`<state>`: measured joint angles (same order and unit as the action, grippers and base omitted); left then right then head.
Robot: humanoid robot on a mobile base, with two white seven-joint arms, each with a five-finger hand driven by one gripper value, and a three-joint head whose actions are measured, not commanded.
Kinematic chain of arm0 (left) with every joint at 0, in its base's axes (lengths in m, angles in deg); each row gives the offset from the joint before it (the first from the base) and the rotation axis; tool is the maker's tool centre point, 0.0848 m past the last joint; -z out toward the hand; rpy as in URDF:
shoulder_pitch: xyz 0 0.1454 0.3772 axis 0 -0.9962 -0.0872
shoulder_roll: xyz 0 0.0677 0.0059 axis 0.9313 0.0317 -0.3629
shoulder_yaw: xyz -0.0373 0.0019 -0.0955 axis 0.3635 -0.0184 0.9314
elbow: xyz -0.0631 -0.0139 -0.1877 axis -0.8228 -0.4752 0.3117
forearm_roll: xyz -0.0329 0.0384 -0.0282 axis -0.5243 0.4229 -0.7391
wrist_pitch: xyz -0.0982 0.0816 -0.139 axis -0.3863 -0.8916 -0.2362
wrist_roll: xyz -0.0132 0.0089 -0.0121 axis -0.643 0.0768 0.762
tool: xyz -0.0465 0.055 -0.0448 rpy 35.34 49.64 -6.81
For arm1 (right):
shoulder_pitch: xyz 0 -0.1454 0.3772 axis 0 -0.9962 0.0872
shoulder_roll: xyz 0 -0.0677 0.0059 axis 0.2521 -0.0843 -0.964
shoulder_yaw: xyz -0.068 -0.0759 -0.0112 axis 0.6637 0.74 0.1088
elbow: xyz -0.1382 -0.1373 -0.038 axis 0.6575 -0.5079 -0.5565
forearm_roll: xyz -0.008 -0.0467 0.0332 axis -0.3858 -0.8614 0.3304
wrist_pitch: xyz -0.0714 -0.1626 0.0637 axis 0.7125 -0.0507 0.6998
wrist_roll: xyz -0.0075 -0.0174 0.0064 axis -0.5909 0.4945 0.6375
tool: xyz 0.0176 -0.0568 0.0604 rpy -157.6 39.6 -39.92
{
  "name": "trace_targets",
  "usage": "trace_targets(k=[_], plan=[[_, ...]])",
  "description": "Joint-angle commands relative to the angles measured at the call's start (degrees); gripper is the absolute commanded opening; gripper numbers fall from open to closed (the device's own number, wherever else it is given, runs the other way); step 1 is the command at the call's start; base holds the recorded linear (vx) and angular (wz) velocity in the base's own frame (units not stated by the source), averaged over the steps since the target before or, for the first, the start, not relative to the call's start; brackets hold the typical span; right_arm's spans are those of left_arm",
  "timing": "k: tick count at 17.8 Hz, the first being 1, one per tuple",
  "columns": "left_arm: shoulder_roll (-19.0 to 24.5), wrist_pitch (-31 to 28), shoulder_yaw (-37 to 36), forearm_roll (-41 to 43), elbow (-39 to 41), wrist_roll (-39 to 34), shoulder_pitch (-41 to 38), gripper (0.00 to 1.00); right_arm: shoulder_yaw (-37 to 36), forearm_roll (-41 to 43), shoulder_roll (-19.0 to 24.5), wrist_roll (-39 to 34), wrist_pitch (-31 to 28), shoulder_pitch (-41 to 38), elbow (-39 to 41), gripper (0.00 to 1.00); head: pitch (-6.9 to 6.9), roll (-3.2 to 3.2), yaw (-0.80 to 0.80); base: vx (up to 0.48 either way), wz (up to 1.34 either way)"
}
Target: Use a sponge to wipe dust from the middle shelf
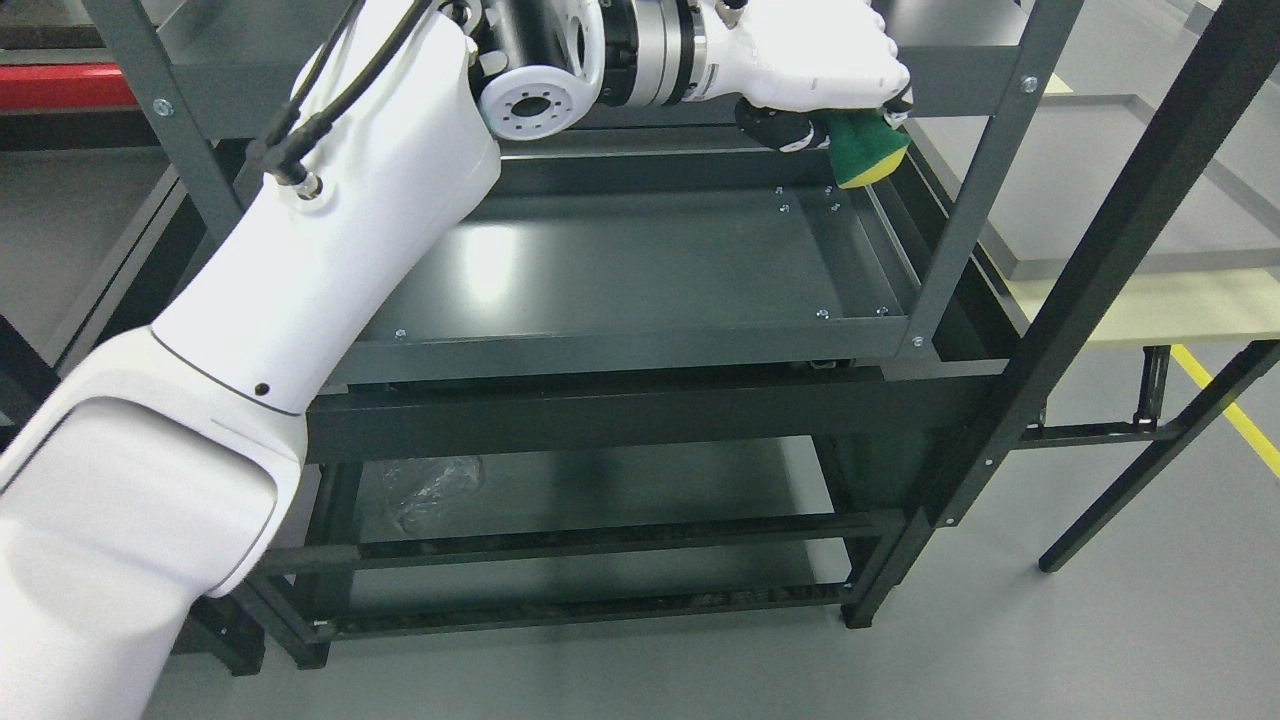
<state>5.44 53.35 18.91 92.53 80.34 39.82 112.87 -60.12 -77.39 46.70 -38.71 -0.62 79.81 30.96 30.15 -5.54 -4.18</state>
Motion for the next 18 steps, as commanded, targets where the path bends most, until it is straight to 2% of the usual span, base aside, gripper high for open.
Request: trace_targets(k=[1,4,6,9,12,15,17,18], plan=[[0.59,2.81,-1.00,-0.58,3.69,2.69,2.63,0.02,0.00,0.00,-1.00,-0.03,-4.23,-0.02,1.00,1.00,0.00,0.00,0.00,0.000,0.00],[9.99,2.81,-0.91,-1.20,9.48,2.87,-0.09,0.02,0.00,0.00,-1.00,-0.03,-4.14,-0.02,1.00,1.00,0.00,0.00,0.00,0.000,0.00],[17.72,2.81,-0.21,-2.25,13.53,2.87,-2.29,0.02,0.00,0.00,-1.00,-0.03,-4.14,-0.02,1.00,1.00,0.00,0.00,0.00,0.000,0.00],[28.80,2.81,1.20,-6.81,17.84,2.96,-5.11,0.02,0.00,0.00,-1.00,-0.03,-4.14,0.07,1.00,1.00,0.00,0.00,0.00,0.000,0.00],[37.15,2.81,1.99,-12.08,22.93,2.96,-6.51,0.02,0.00,0.00,-1.00,-0.03,-4.14,-0.02,1.00,1.00,0.00,0.00,0.00,0.000,0.00],[45.07,2.81,4.01,-18.06,29.52,3.05,-8.79,0.02,0.00,0.00,-1.00,-0.03,-4.14,-0.02,1.00,1.00,0.00,0.00,0.00,0.000,0.00],[47.20,2.81,4.98,-23.58,31.64,3.13,-11.95,0.02,0.00,0.00,-1.00,-0.03,-4.14,0.07,1.00,1.00,0.00,0.00,0.00,0.000,0.00],[46.77,2.81,4.81,-27.61,31.74,3.05,-13.97,0.02,0.00,0.00,-1.00,-0.03,-4.14,0.07,1.00,1.00,0.00,0.00,0.00,0.000,0.00]])
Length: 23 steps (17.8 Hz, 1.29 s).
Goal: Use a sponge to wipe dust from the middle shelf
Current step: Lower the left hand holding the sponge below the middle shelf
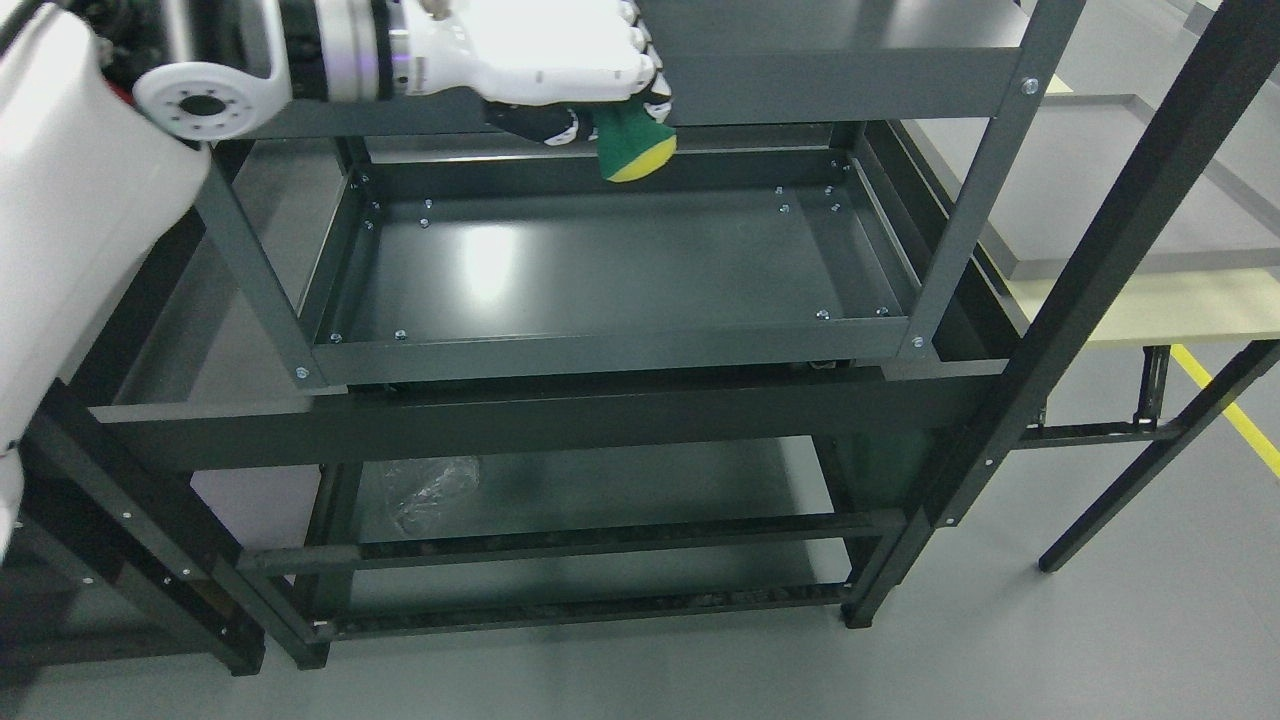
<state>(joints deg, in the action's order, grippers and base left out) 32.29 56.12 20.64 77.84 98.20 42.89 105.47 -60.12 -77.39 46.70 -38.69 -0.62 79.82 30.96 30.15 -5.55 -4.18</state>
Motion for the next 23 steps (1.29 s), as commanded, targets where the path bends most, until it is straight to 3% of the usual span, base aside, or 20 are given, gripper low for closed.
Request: trace_targets(k=[1,7,11,17,21,23], plan=[[19.14,0.04,2.81,-18.10,13.87,0.06,-9.63,0.02,0.00,0.00,-1.00,-0.05,-4.14,-0.02,1.00,1.00,0.00,0.00,0.00,0.000,0.00],[10.00,0.04,3.51,-28.69,14.49,-0.55,-31.95,0.02,0.00,0.00,-1.00,-0.05,-4.14,-0.02,1.00,1.00,0.00,0.00,0.00,0.000,0.00],[0.26,0.04,13.06,-30.71,10.21,-0.90,-46.99,0.09,0.00,0.00,-1.00,-0.05,-4.14,-0.02,1.00,1.00,0.00,0.00,0.00,0.000,0.00],[-11.53,0.04,19.94,-47.21,-5.80,-2.04,-56.06,0.00,0.00,0.00,-1.00,-0.05,-4.14,0.06,1.00,1.00,0.00,0.00,0.00,0.000,0.00],[-19.00,0.04,33.45,-48.82,-5.03,-3.09,-62.74,0.00,0.00,0.00,-1.00,-0.05,-4.14,-0.02,1.00,1.00,0.00,0.00,0.00,0.000,0.00],[-21.55,-7.12,38.99,-48.82,-2.40,-6.25,-66.08,0.00,0.00,0.00,-1.00,-0.05,-4.14,-0.02,1.00,1.00,0.00,0.00,0.00,0.000,0.00]])
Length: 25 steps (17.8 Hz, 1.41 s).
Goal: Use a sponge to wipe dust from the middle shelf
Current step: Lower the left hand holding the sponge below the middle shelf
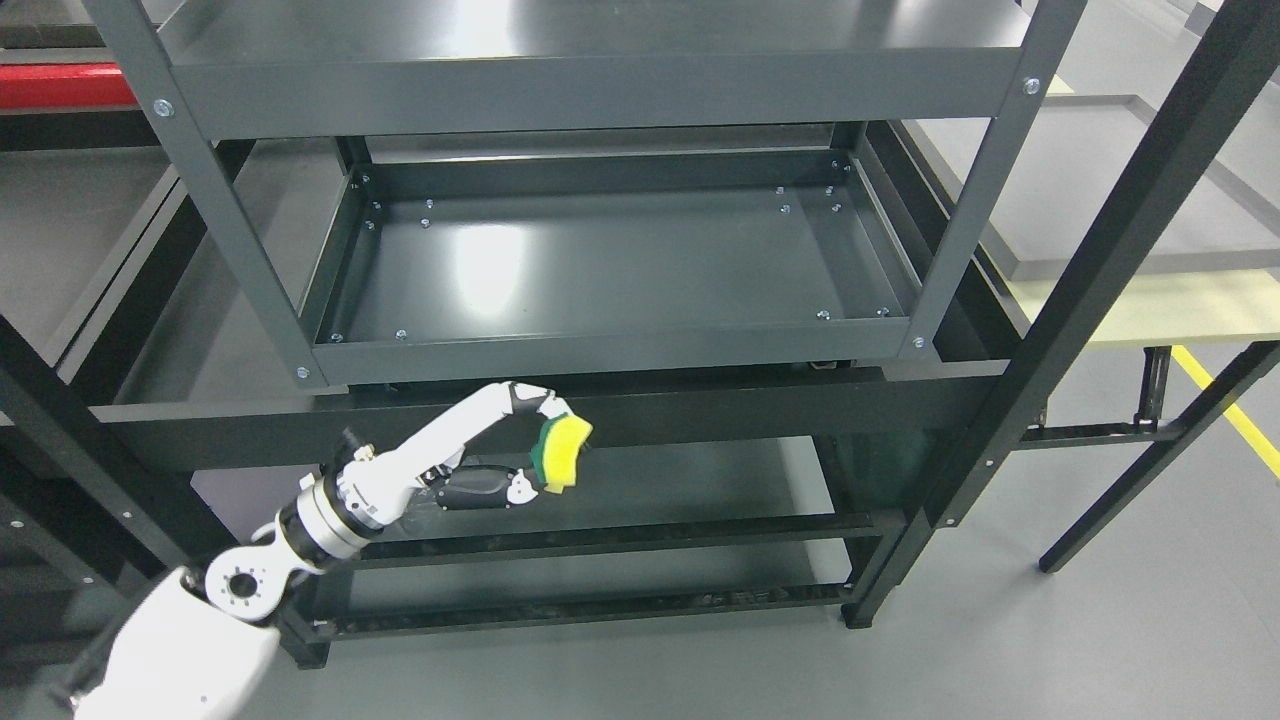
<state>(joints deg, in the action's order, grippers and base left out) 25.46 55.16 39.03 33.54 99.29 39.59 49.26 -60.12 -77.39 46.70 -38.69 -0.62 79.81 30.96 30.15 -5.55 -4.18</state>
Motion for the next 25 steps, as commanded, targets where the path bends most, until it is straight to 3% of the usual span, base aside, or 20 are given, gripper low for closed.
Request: trace_targets(k=[1,4,7,9,12,16,25], plan=[[-15.78,-9.69,22.55,-4.52,-0.95,-5.58,-11.97,0.00,0.00,0.00,-1.00,-0.05,-4.14,-0.02,1.00,1.00,0.00,0.00,0.00,0.000,0.00],[-16.49,-13.05,22.83,-4.61,6.95,-13.84,-16.54,0.00,0.00,0.00,-1.00,-0.05,-4.14,-0.02,1.00,1.00,0.00,0.00,0.00,0.000,0.00],[-17.37,-18.57,24.75,-4.88,19.42,-15.97,-21.02,0.00,0.00,0.00,-1.00,-0.05,-4.14,-0.02,1.00,1.00,0.00,0.00,0.00,0.000,0.00],[-20.69,-26.99,28.70,-4.88,25.59,-16.15,-21.48,0.00,0.00,0.00,-1.00,-0.05,-4.14,-0.02,1.00,1.00,0.00,0.00,0.00,0.000,0.00],[-20.86,-39.23,29.69,-4.88,27.81,-21.23,-18.07,0.00,0.00,0.00,-1.00,-0.05,-4.14,-0.02,1.00,1.00,0.00,0.00,0.00,0.000,0.00],[-20.86,-41.10,27.49,-4.09,27.46,-25.03,-11.64,0.00,0.00,0.00,-1.00,-0.05,-4.14,-0.02,1.00,1.00,0.00,0.00,0.00,0.000,0.00],[-20.86,-40.57,28.19,-3.29,29.75,-24.68,-15.06,0.00,0.00,0.00,-1.00,-0.05,-4.14,-0.02,1.00,1.00,0.00,0.00,0.00,0.000,0.00]])
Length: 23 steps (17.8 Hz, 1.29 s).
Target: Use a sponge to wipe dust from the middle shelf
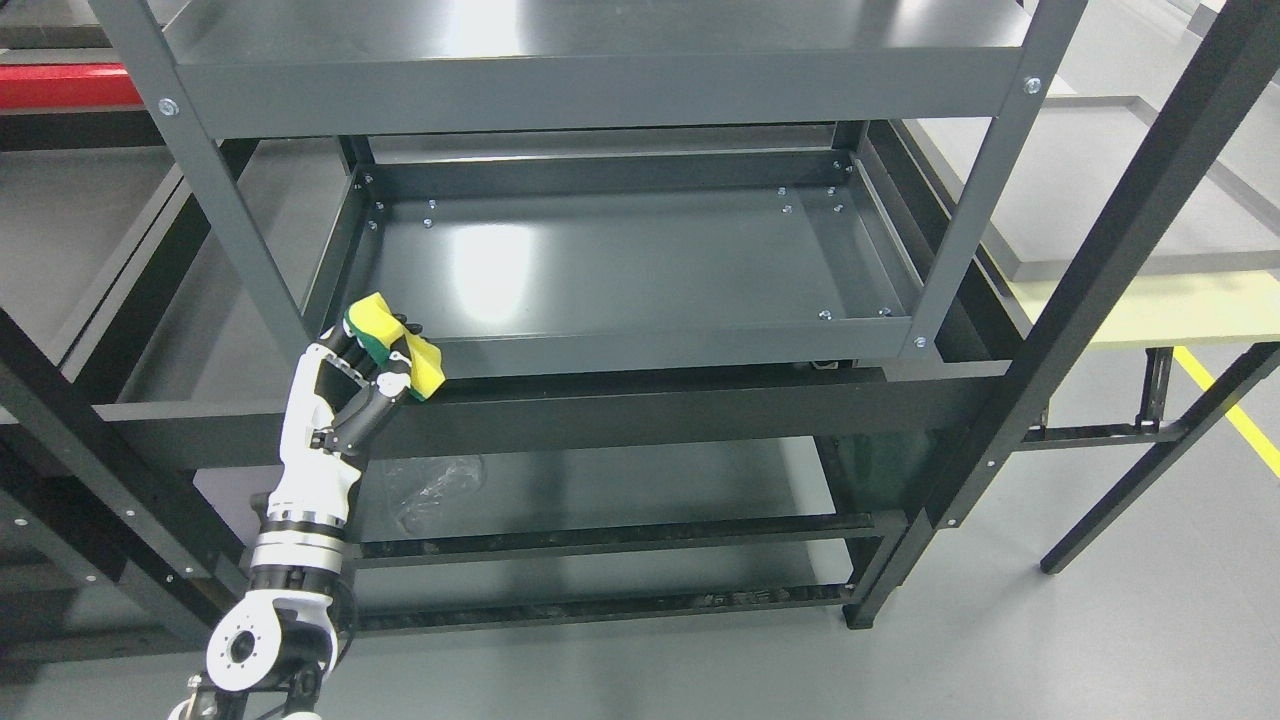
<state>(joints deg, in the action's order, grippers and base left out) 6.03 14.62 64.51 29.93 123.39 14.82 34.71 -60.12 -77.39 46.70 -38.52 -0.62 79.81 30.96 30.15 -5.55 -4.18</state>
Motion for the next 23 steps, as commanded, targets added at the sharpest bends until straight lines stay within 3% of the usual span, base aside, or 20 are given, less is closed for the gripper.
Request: trace_targets(k=[1,5,23], plan=[[-1.43,0.06,2.79,0.32,5.65,0.09,-1.39,0.00,0.00,0.00,-1.00,-0.21,-4.14,-0.02,1.00,1.00,0.00,0.00,0.00,0.000,0.00],[-1.43,0.33,3.67,0.32,5.74,0.18,-4.47,0.00,0.00,0.00,-1.00,-0.21,-4.14,-0.02,1.00,1.00,0.00,0.00,0.00,0.000,0.00],[-1.43,1.56,5.25,0.23,5.83,2.91,-5.00,0.00,0.00,0.00,-1.00,-0.21,-4.14,-0.02,1.00,1.00,0.00,0.00,0.00,0.000,0.00]])
